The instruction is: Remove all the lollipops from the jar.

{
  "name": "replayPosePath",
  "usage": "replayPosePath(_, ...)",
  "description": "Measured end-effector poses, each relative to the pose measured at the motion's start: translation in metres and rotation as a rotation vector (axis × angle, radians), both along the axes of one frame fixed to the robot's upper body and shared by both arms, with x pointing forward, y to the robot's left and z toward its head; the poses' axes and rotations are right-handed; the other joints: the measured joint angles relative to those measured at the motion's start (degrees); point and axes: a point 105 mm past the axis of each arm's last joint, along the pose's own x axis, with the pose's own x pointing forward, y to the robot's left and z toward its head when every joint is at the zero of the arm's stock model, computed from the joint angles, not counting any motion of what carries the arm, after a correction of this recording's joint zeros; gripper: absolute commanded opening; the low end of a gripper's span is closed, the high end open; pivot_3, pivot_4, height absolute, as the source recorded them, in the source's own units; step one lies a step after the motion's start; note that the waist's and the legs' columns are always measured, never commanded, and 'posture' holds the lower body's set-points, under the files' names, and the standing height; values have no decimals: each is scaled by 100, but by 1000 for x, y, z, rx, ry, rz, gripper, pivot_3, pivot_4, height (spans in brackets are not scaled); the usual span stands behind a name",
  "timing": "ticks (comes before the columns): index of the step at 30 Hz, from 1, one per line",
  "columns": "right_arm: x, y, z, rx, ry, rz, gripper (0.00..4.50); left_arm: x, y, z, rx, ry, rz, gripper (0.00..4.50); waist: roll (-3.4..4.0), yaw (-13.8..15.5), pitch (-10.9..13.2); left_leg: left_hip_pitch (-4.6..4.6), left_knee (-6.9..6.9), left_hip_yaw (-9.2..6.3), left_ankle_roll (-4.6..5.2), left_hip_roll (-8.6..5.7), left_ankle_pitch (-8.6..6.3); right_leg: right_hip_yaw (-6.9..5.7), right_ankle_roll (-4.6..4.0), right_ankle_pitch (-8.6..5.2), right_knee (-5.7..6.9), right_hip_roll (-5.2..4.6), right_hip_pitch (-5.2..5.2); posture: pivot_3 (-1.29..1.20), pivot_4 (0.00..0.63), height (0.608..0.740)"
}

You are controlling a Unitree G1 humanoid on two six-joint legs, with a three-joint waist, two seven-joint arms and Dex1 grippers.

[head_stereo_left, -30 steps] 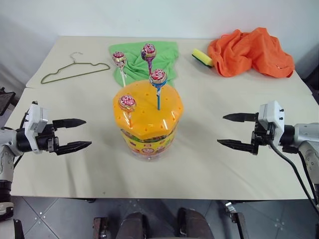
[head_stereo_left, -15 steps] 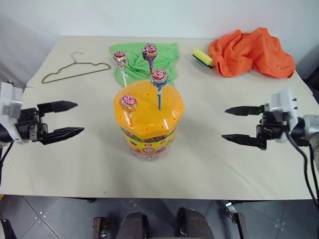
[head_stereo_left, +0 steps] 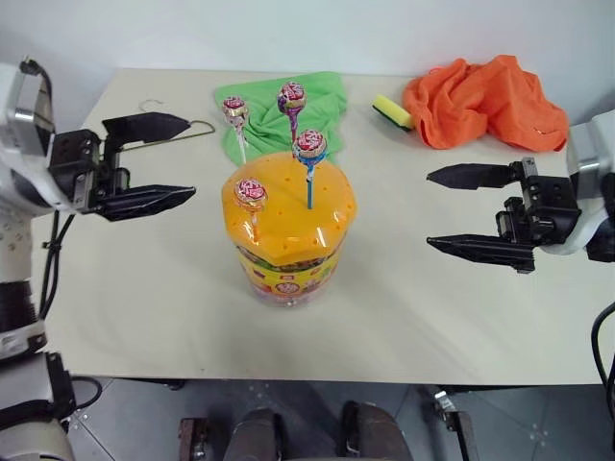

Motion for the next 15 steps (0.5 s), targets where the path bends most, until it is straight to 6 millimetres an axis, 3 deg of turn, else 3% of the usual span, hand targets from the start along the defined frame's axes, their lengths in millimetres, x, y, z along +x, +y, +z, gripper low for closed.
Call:
replayPosePath(8,-15,13,2,69,16,0,4480,31,-14,-10,9,33,-28,4500,-3,64,1,-3,6,3,2,-2,-1,0,0,0,0,0,-1,0,150,740)
replayPosePath(11,-16,13,8,97,-4,-31,4500,41,-21,-11,11,31,-33,3911,-4,77,1,-5,7,2,5,-2,-3,-1,0,0,1,0,-1,0,150,740)
replayPosePath(15,-14,11,5,109,7,-65,4500,47,-31,-8,1,30,-58,2770,-8,63,1,-7,9,2,6,-2,-3,-2,0,0,1,0,-2,0,150,740)
